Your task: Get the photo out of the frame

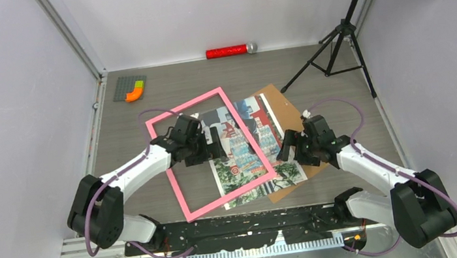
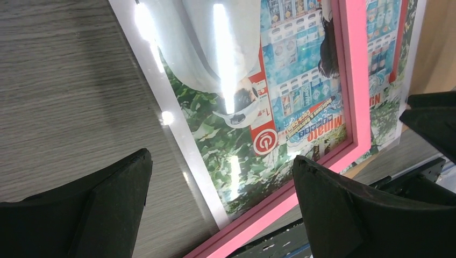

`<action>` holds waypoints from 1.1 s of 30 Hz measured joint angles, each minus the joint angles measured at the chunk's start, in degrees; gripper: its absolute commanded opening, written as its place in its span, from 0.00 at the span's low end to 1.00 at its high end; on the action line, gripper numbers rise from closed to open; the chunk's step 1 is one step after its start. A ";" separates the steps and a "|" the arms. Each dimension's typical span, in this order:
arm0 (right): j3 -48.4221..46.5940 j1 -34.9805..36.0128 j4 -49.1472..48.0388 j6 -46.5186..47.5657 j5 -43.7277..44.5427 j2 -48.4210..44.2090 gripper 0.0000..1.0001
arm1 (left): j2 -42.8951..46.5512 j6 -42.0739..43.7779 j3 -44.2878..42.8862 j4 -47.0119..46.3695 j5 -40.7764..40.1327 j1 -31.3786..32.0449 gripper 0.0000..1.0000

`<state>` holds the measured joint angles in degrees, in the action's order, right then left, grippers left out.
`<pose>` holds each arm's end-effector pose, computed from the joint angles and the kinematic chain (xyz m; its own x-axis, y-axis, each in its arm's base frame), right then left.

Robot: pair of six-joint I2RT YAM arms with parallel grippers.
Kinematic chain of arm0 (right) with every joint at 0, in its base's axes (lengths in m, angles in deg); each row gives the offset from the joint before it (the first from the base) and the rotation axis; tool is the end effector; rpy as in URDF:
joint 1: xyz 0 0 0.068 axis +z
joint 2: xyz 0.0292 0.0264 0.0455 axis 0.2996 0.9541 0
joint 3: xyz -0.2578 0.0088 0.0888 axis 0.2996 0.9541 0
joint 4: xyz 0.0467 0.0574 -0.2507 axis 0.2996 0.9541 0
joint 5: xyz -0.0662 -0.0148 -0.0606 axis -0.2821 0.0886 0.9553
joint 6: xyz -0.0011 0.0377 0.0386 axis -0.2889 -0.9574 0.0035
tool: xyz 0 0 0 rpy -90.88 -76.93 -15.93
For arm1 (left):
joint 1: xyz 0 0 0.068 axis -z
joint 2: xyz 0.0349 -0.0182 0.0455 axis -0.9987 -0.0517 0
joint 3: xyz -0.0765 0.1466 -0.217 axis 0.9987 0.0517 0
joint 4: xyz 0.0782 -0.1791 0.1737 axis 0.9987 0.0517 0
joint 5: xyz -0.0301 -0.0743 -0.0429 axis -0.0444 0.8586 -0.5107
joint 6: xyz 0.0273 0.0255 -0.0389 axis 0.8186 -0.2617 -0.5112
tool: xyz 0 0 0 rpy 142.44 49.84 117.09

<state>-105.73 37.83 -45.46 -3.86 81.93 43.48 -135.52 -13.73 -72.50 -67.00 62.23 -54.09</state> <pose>0.1839 0.0732 0.1668 -0.8689 0.2705 -0.4145 0.0880 0.9085 0.4084 0.2279 -0.1541 0.1998 -0.9207 -0.1612 -0.3555 0.0230 0.8868 -0.4616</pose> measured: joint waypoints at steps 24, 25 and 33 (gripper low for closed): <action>-5.25 6.16 -9.42 2.73 -18.23 12.09 0.93 | -1.22 0.02 -0.02 2.64 -2.91 0.00 1.00; -5.46 5.90 -8.72 3.19 -17.07 11.21 0.93 | -1.90 0.02 -0.02 2.64 -2.91 0.00 1.00; -2.14 -3.21 -4.87 4.17 -11.19 -2.73 0.94 | -6.25 -0.46 0.48 -0.55 -1.84 -1.16 1.00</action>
<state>-107.87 34.62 -50.33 0.31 70.74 40.75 -141.77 -14.19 -72.02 -67.55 60.39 -55.25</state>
